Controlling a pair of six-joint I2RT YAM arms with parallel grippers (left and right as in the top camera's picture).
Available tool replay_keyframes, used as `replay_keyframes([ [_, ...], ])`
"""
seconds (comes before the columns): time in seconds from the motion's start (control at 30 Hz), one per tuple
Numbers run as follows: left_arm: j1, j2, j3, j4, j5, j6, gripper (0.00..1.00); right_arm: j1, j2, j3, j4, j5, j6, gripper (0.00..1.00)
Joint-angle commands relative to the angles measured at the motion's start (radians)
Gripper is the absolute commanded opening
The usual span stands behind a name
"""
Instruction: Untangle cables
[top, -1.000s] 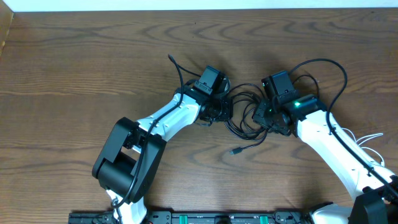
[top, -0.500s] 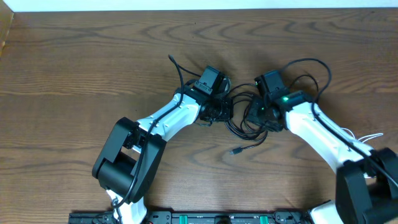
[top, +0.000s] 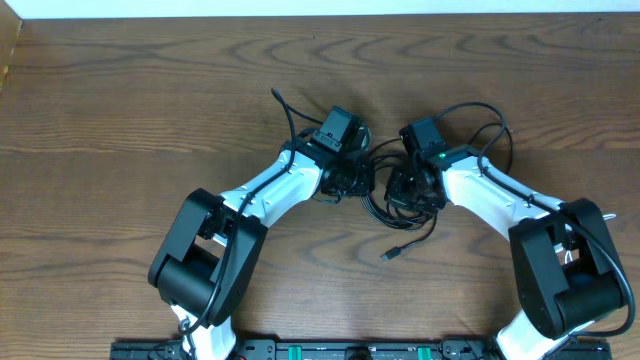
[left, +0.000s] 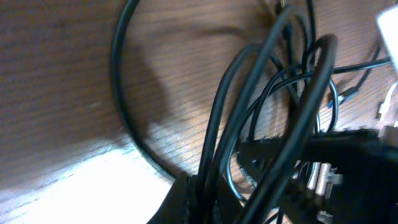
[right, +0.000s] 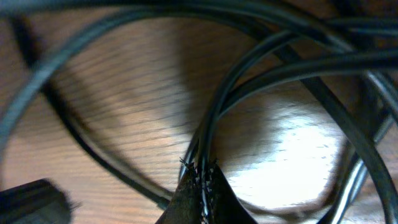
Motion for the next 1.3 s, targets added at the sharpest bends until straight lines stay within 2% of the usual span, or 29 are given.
replay_keyframes([
  [0.0,0.005,-0.004,-0.002,-0.055,-0.11,0.043,0.08,-0.05,-0.079,0.016,0.004,-0.067,-0.136,0.01],
  [0.17,0.005,-0.003,-0.002,-0.153,-0.372,0.043,0.08,-0.192,-0.277,0.016,0.054,-0.328,-0.264,0.01],
  [0.23,0.005,-0.003,-0.002,-0.172,-0.465,0.043,0.09,-0.258,-0.36,0.016,0.086,-0.411,-0.274,0.01],
  [0.3,0.005,-0.003,-0.002,-0.182,-0.52,0.043,0.15,-0.321,-0.439,0.016,0.106,-0.456,-0.274,0.01],
  [0.37,0.005,-0.003,-0.002,-0.186,-0.56,0.043,0.17,-0.373,-0.509,0.016,0.104,-0.455,-0.286,0.01],
  [0.43,0.005,-0.003,-0.002,-0.186,-0.578,0.043,0.24,-0.41,-0.569,0.016,0.088,-0.441,-0.335,0.01],
  [0.53,0.005,-0.003,-0.002,-0.189,-0.594,0.043,0.26,-0.436,-0.624,0.016,0.035,-0.329,-0.355,0.02],
  [0.57,0.005,-0.003,-0.002,-0.19,-0.593,0.043,0.25,-0.437,-0.636,0.016,0.007,-0.27,-0.355,0.01],
  [0.6,0.005,-0.003,-0.002,-0.192,-0.592,0.043,0.2,-0.436,-0.643,0.016,-0.023,-0.219,-0.355,0.02],
  [0.63,0.005,-0.004,-0.002,-0.193,-0.583,0.041,0.11,-0.435,-0.644,0.016,-0.05,-0.187,-0.354,0.04],
  [0.67,0.005,-0.004,-0.002,-0.193,-0.562,0.039,0.08,-0.433,-0.642,0.016,-0.082,-0.17,-0.354,0.07],
  [0.8,0.005,-0.004,-0.002,-0.163,-0.353,0.039,0.08,-0.409,-0.6,0.012,-0.188,-0.158,-0.354,0.23],
  [0.9,0.005,-0.004,-0.002,-0.127,-0.229,0.038,0.08,-0.37,-0.531,0.012,-0.253,-0.158,-0.354,0.26],
  [1.0,0.004,-0.004,-0.002,-0.116,-0.209,0.027,0.09,-0.325,-0.451,0.012,-0.279,-0.154,-0.355,0.25],
  [1.03,0.004,-0.004,-0.002,-0.117,-0.21,0.027,0.17,-0.301,-0.407,0.012,-0.281,-0.136,-0.354,0.21],
  [1.13,0.005,-0.004,-0.002,-0.117,-0.21,0.027,0.44,-0.26,-0.323,0.012,-0.276,-0.058,-0.344,0.18],
  [1.17,0.004,-0.004,-0.002,-0.117,-0.21,0.027,0.48,-0.249,-0.297,0.012,-0.274,-0.027,-0.332,0.18],
  [1.2,0.004,-0.004,-0.002,-0.117,-0.21,0.027,0.63,-0.237,-0.269,0.012,-0.272,0.004,-0.317,0.19],
  [1.27,0.004,-0.004,-0.002,-0.117,-0.211,0.027,0.71,-0.218,-0.225,0.012,-0.26,0.042,-0.305,0.19],
])
